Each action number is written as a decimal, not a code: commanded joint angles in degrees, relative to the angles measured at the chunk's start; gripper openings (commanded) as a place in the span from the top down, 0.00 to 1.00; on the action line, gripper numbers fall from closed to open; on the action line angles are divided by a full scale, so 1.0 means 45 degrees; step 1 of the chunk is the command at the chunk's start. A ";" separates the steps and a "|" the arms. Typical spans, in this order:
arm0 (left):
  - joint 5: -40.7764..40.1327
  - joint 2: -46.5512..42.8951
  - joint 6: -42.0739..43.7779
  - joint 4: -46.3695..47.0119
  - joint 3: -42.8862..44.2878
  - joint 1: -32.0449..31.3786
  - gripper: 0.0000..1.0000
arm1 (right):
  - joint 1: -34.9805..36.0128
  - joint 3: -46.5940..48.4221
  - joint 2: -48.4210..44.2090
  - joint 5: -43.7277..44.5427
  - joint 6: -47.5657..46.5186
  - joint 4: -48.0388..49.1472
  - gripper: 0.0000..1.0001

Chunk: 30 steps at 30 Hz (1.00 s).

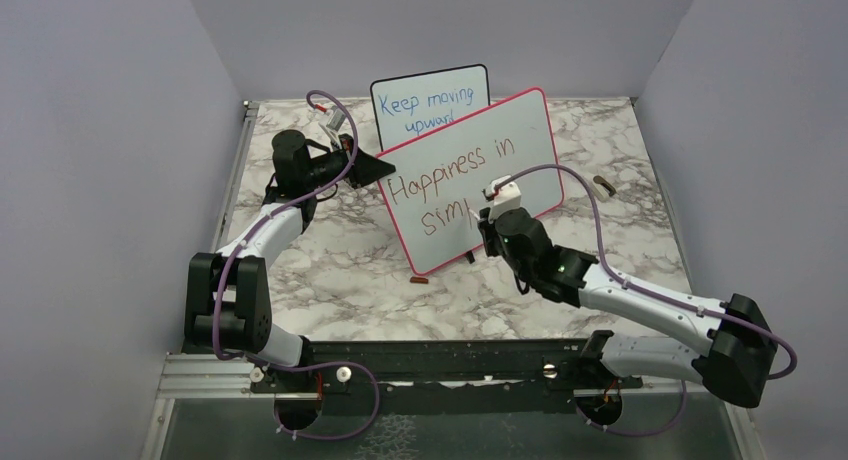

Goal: Write a sentence on the whiteboard

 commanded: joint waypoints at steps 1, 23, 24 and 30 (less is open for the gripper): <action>-0.0716 0.0370 0.0977 -0.1263 -0.0177 -0.0140 1.00 | -0.0240 0.0300 0.0201 0.0175 -0.0445 0.1509 0.99; -0.0732 0.0440 0.1092 -0.1399 -0.0118 -0.0145 1.00 | -0.0595 0.0665 0.0967 -0.0849 -0.0587 0.2145 0.99; -0.0753 0.0435 0.1094 -0.1400 -0.0118 -0.0140 1.00 | -0.0610 0.0662 0.0994 -0.0820 -0.0569 0.2138 0.99; -0.0755 0.0430 0.1114 -0.1439 -0.0099 -0.0155 1.00 | -0.0711 0.0550 0.0930 -0.0644 -0.0423 0.1883 0.99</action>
